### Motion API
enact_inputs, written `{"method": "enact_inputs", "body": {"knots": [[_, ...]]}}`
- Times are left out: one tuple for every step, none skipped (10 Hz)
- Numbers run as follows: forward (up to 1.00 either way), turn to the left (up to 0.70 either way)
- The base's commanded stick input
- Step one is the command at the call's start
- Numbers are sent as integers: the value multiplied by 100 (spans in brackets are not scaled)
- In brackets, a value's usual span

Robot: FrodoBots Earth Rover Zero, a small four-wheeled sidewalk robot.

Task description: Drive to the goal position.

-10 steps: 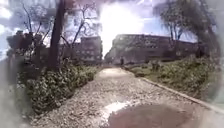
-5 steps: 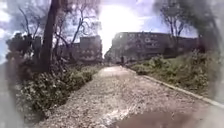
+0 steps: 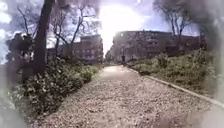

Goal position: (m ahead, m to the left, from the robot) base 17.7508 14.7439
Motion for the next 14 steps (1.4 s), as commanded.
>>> {"method": "enact_inputs", "body": {"knots": [[70, 0], [70, 0], [70, 0], [70, 0], [70, 0], [70, 0], [70, 0], [70, 0], [70, 0], [70, 0], [70, 0], [70, 0], [70, 0], [70, 0]]}}
